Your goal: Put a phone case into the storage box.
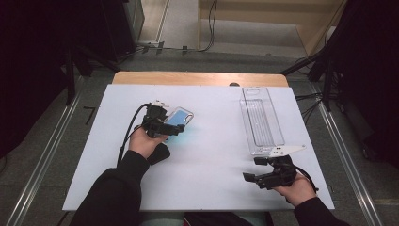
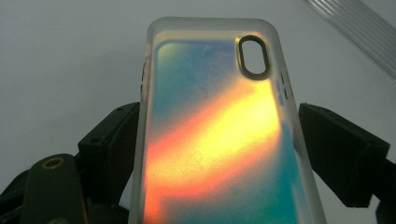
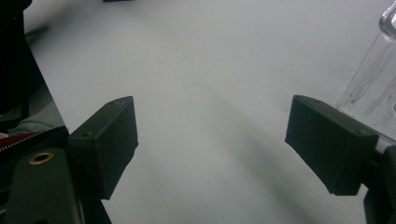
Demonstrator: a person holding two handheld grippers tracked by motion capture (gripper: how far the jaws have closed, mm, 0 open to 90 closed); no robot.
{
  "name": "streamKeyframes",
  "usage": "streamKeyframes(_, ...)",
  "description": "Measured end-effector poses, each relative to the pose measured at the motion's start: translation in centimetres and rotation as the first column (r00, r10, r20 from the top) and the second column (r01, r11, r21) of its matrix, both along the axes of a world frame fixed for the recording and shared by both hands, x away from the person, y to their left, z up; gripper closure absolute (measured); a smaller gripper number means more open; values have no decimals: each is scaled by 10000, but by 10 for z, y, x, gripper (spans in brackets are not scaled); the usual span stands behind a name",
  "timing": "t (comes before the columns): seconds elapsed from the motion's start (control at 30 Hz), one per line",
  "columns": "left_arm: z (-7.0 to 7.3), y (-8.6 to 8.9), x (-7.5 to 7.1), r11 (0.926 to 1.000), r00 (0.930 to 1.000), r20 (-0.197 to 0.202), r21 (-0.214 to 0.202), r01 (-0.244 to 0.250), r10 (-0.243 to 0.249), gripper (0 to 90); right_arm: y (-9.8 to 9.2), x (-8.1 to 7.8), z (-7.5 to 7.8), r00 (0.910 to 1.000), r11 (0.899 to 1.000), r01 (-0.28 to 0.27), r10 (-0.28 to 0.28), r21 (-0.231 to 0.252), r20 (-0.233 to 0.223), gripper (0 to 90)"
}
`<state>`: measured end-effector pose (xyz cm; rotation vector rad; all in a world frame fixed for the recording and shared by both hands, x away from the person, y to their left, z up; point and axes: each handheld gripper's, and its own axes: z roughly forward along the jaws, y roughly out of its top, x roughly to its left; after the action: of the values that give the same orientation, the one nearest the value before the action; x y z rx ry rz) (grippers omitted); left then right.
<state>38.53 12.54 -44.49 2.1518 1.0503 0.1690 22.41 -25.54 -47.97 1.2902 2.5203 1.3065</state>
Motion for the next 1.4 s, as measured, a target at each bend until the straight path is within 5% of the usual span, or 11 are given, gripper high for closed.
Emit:
streamKeyframes(0.2, 1, -3, -12, 9969, 9986, -301, -672, 404, -425, 165, -1, 0, 1, 10000, 10000, 48, -48, 32, 33, 152)
streamKeyframes(0.47, 0, -11, -32, 9956, 9971, -412, -700, 616, -646, 165, 0, -1, 3, 10000, 9999, 95, -95, 104, -29, 151)
streamKeyframes(0.67, 0, -22, -53, 9900, 9940, -111, -916, 1070, -1085, 165, 0, -1, 4, 9998, 9997, 192, -190, 180, -103, 151)
streamKeyframes(1.07, -7, -32, -82, 9943, 9979, 128, -850, 647, -638, 165, 4, 0, 8, 9989, 9988, 409, -403, 270, -232, 151)
streamKeyframes(1.4, -12, -38, -99, 9946, 9961, 876, -1016, 195, -106, 165, 8, 4, 17, 9974, 9962, 724, -721, 484, -91, 152)
